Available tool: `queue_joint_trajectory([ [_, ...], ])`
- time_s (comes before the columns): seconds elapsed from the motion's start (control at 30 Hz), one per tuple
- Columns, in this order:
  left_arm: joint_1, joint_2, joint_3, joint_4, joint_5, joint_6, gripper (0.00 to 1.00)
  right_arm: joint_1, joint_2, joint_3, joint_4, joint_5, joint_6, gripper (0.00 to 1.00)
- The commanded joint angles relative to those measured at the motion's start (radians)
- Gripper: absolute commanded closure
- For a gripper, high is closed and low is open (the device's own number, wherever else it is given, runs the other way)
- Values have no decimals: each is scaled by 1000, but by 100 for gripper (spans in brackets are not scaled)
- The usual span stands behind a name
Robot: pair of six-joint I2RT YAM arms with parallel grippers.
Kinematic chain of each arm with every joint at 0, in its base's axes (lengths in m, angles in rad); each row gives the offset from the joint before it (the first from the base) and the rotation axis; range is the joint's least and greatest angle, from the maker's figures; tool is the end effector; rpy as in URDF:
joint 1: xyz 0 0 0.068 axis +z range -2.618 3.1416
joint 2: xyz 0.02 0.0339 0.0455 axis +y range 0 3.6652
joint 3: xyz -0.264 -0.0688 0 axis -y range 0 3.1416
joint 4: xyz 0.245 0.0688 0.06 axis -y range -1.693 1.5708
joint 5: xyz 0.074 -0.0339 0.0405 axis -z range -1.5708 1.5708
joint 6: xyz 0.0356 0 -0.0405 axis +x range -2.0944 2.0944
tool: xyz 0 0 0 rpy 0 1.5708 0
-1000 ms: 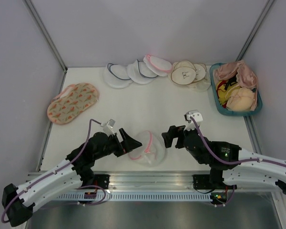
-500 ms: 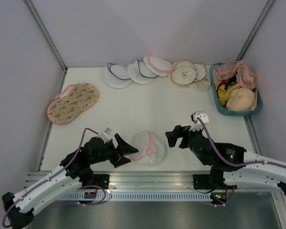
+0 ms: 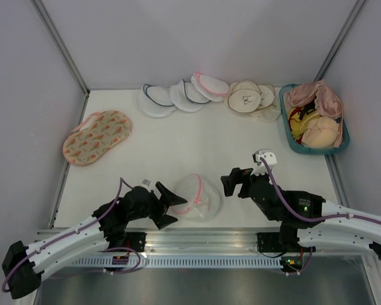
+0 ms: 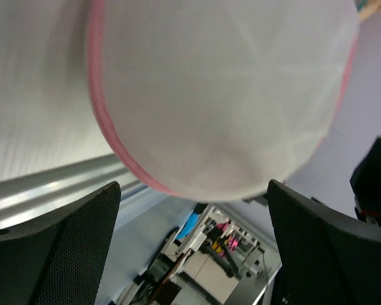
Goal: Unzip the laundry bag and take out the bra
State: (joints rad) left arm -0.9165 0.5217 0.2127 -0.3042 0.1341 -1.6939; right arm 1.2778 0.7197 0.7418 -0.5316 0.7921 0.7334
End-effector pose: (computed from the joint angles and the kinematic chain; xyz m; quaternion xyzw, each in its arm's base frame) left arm 0.0766 -0.1077 0.1648 -0.3070 0.8312 -0.4592 0.0633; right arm 0.0680 0.1377 0.3046 -0.0259 0.8189 0.2161 0.5311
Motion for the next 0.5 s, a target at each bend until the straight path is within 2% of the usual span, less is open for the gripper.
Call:
queue_joint_trajectory([
  [0.0,-4,130,-64,238,-100,-150,1,-1,0,-2,10,29,6,2],
  [0.2,-4,443,-23,580,-100,-196,0,-1,3,-2,5,33,1,2],
  [0.37,-4,552,31,677,-166,-198,1,0,-8,-5,-10,30,3,2],
  [0.47,2,580,31,747,-205,-193,10,0,-28,-9,-19,36,3,2],
])
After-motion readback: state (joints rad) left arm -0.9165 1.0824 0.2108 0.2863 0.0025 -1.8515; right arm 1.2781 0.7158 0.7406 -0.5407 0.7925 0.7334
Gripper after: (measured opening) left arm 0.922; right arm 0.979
